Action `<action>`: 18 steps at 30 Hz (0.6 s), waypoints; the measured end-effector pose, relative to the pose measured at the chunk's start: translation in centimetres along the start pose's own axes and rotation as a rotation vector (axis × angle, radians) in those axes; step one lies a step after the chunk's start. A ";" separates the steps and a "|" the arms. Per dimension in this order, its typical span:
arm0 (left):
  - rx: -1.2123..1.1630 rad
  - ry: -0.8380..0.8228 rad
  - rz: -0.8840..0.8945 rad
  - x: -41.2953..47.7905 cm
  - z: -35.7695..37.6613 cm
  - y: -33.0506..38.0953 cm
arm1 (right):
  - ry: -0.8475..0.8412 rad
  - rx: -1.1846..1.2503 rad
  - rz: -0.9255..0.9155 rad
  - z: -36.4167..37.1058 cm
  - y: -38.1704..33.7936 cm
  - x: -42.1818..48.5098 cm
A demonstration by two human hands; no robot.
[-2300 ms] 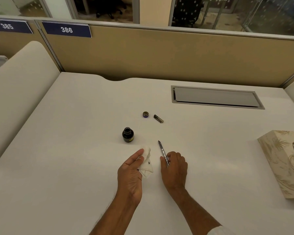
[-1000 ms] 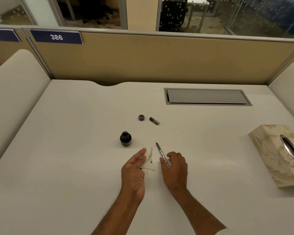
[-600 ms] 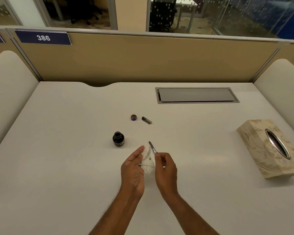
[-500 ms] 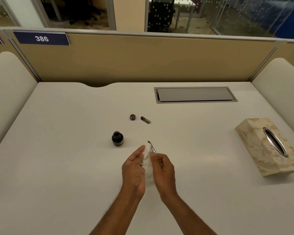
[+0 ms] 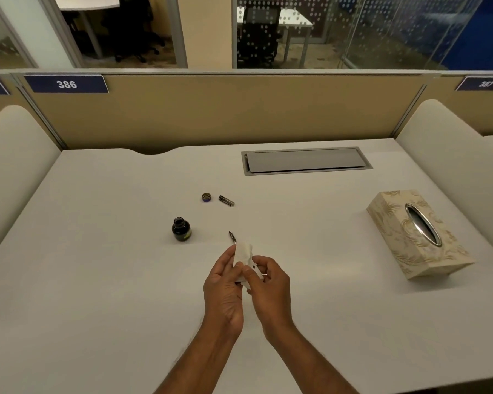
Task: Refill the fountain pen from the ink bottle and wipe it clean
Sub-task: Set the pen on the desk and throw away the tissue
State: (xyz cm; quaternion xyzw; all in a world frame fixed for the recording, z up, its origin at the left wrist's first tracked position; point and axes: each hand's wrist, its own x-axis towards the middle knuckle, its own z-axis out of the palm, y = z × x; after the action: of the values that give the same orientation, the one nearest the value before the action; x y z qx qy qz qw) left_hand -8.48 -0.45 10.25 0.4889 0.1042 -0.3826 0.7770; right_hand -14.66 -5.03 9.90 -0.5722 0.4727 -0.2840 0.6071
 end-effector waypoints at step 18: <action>0.377 -0.155 0.167 -19.0 6.9 -13.0 | 0.010 -0.016 -0.123 -24.4 1.3 -10.2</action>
State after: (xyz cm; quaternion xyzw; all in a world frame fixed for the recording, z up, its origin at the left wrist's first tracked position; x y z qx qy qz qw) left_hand -32.02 0.13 15.03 0.6018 -0.0699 -0.3660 0.7064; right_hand -40.82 -6.15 13.64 -0.6037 0.4419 -0.3198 0.5814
